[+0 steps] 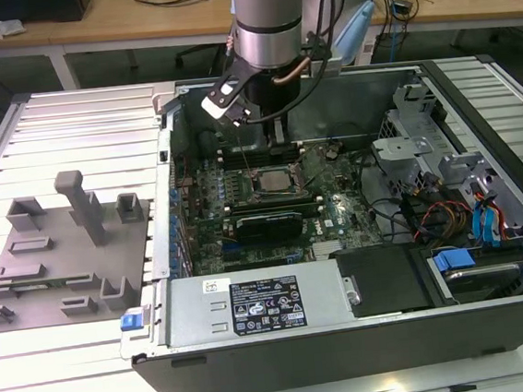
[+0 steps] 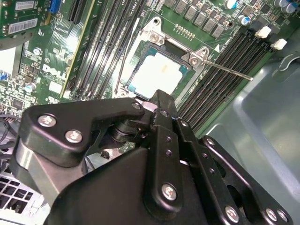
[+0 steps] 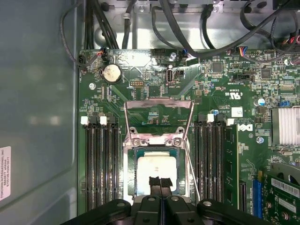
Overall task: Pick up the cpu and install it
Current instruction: 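Close the cpu cover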
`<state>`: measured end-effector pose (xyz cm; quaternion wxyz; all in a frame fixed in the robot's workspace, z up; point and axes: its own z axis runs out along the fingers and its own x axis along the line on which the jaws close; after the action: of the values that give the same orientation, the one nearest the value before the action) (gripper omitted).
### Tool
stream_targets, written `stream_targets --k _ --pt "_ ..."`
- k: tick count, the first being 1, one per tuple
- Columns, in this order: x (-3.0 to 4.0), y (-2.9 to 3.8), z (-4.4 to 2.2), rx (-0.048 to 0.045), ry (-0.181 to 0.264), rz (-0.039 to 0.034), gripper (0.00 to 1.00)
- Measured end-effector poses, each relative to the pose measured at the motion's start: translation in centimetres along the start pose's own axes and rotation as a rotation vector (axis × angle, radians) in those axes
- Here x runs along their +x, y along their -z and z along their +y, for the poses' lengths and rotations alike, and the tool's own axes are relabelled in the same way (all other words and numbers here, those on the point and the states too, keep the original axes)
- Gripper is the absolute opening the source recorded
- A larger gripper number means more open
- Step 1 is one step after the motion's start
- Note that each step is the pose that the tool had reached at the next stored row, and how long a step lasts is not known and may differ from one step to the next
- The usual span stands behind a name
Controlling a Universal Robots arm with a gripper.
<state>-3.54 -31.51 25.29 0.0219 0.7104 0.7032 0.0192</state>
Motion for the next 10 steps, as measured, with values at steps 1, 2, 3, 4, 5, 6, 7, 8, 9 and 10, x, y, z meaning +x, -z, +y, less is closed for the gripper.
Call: stream_targets --k 1,2,3,4,5,6,7,8,9,10 --pt "0.00 0.11 0.01 0.0000 0.000 0.0000 0.11" --pt "0.00 0.20 0.01 0.0000 0.000 0.0000 0.11" --pt "0.00 0.26 0.02 0.0000 0.000 -0.0001 0.11" --pt "0.00 0.27 0.02 -0.0001 0.000 0.0002 0.11" --pt "0.00 0.28 0.02 -0.0001 0.000 0.0001 0.11" --pt "0.00 0.29 0.02 0.0000 0.000 0.0000 0.11" --pt "0.00 0.30 0.02 0.0000 0.000 0.0000 0.11" --pt "-0.01 0.36 0.02 0.0003 0.000 -0.0005 0.11" --pt "0.00 0.55 0.03 0.0001 0.000 -0.0001 0.11" --pt "0.00 0.85 0.05 0.0000 0.000 0.0000 0.11"
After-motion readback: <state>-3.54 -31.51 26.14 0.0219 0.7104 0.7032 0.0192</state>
